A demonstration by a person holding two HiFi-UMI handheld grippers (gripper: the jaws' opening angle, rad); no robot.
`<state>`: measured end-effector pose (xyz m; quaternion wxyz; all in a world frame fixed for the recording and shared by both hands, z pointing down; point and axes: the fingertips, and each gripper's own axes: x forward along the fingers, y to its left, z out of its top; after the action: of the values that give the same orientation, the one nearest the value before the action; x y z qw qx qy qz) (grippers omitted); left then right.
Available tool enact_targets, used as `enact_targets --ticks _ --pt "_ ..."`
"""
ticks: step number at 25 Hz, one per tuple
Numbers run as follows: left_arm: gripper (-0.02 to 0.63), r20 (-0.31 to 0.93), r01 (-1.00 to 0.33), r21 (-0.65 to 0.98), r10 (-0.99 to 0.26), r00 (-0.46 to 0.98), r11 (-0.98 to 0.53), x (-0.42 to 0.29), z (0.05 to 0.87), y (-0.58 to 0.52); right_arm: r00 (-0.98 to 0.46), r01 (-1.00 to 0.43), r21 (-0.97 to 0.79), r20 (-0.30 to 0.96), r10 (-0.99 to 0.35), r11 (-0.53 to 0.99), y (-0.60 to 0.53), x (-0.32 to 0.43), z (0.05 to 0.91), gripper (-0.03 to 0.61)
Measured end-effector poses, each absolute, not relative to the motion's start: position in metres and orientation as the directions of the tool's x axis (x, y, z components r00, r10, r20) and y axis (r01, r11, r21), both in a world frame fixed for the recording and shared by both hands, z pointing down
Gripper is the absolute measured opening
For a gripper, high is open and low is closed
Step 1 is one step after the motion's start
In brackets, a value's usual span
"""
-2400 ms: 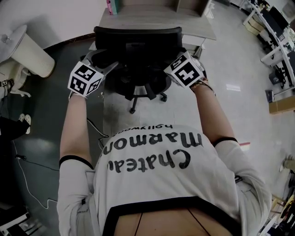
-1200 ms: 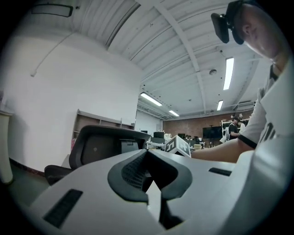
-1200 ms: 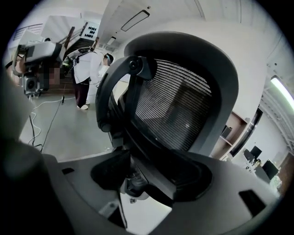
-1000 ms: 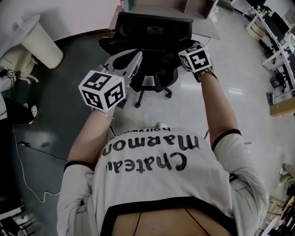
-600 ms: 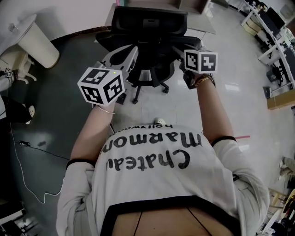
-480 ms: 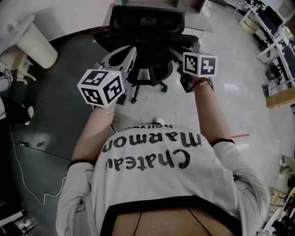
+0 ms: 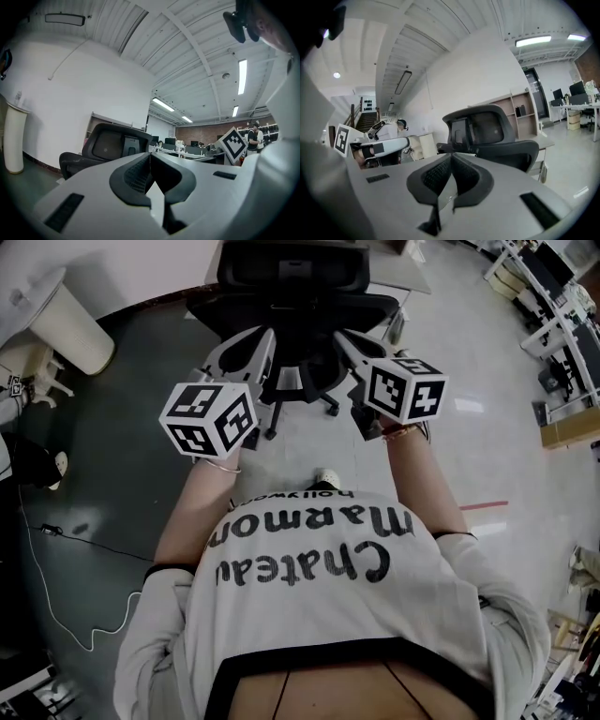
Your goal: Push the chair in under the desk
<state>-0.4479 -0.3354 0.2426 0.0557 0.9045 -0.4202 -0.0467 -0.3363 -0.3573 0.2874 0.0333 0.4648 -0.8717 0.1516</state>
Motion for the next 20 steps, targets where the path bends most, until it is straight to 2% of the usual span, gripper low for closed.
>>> enact_targets --ticks 4,8,20 --pt "0.017 -0.038 -0.755 0.13 -0.764 0.644 -0.643 -0.44 0.241 -0.33 -0.544 -0.837 -0.141 0.117 -0.831 0.529 -0.349 -0.335 0.267 0.012" --pt "0.017 -0.048 -0.765 0.14 -0.776 0.629 -0.629 -0.437 0.237 -0.335 -0.55 -0.829 -0.162 0.063 -0.833 0.536 -0.354 -0.33 0.251 0.011" --pt "0.017 -0.029 -0.799 0.188 -0.817 0.576 -0.571 -0.419 0.238 -0.351 -0.562 -0.824 -0.158 0.104 -0.82 0.545 -0.375 -0.304 0.249 0.011"
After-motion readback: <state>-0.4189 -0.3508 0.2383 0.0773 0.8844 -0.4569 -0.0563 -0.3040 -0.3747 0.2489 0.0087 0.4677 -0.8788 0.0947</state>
